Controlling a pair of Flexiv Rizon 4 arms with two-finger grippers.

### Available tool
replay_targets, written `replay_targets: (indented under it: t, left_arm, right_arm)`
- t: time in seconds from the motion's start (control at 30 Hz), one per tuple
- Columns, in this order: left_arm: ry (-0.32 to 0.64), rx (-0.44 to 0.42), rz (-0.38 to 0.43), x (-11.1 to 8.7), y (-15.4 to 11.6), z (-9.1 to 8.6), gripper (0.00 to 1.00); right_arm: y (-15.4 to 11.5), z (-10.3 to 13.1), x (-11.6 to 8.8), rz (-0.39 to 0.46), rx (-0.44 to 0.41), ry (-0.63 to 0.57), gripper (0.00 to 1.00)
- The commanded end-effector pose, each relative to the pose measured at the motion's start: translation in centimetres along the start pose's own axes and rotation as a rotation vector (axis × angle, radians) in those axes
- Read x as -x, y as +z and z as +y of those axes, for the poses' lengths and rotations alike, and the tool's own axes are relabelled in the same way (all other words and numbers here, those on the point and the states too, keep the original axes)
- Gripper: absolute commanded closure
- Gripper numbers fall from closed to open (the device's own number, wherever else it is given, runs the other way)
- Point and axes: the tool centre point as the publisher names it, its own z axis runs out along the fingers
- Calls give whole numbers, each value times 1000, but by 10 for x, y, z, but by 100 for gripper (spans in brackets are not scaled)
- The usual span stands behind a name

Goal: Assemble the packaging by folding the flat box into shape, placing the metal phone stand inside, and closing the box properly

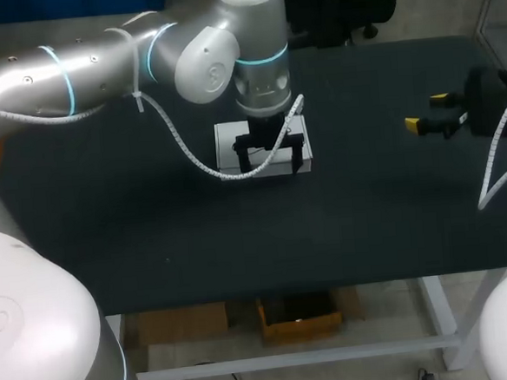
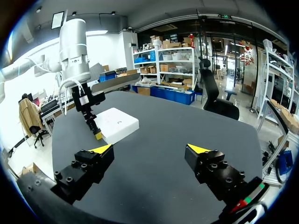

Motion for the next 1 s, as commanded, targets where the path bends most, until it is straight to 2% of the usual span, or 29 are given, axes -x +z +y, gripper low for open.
replay_targets:
  t: [0.03, 0.27, 0.57, 1.0]
  left_arm:
    - [-2, 30, 0, -2, 3, -17, 0]
    - [-9, 35, 0, -2, 5, -34, 0]
    - [-20, 36, -5, 0, 5, -53, 0]
    - [-37, 43, 3, 6, 3, -81, 0]
  right_arm:
    - [5, 3, 8, -3, 43, -29, 0]
    - [15, 15, 24, -13, 75, -103, 0]
    - [26, 28, 32, 57, 67, -192, 0]
    - [26, 33, 41, 46, 95, -195, 0]
